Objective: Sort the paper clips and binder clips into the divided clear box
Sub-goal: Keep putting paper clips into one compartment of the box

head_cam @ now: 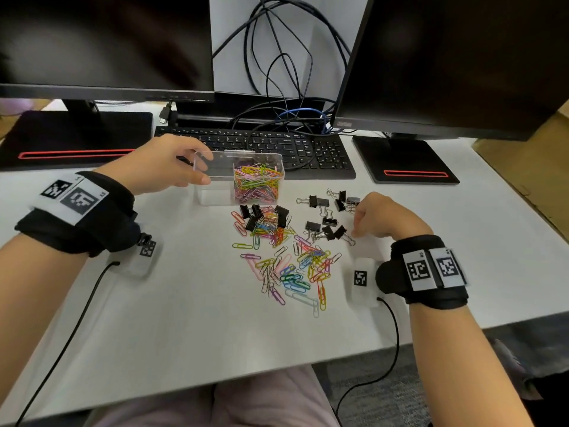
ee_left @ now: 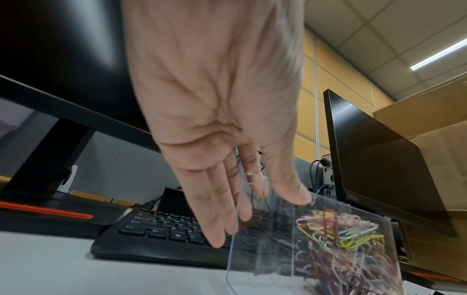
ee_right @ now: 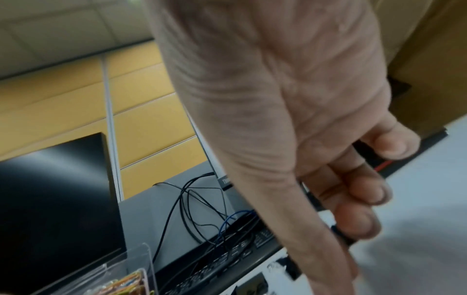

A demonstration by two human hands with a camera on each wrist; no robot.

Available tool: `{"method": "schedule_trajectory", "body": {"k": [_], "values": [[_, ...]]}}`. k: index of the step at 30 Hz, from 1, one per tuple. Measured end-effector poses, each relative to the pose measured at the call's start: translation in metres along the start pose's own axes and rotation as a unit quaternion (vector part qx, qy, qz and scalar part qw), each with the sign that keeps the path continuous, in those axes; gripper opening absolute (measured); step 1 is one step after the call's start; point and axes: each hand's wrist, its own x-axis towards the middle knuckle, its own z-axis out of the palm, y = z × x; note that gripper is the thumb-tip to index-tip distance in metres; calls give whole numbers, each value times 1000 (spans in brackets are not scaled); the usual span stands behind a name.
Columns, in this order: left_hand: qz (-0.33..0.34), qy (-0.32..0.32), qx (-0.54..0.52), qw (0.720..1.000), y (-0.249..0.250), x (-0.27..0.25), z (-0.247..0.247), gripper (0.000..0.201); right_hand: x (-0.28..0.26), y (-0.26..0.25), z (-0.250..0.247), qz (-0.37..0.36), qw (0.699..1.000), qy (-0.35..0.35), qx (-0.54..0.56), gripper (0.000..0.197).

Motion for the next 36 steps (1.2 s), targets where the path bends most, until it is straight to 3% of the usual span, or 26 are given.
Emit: {"method": "schedule_trajectory", "body": {"k": [10,15,19,22,24,30,36], "values": [[0,-2,6,1000,2,0,0,40,8,12,1,52,997,-22,-57,42],[3,-3,1,1000,0,0,0,40,-1,14,2,44,993,-61,-90,46],[3,-3,2,1000,0,-1,-1,39,-12,5,11,5,991,-75,-108,45],[2,-4,3,1000,1,-2,-1,40,-21,-13,18,-27,985,-93,-146,25],[2,-4,6,1000,1,-2,-1,40,-23,-26,21,-50,983,-87,-154,34],[2,-4,9,1000,2,-3,-1,41,-28,-49,21,-102,988,-56,-98,22],[4,-7,7,1000,1,0,-1,42,-49,-61,23,-94,987,-54,-118,53]]}}
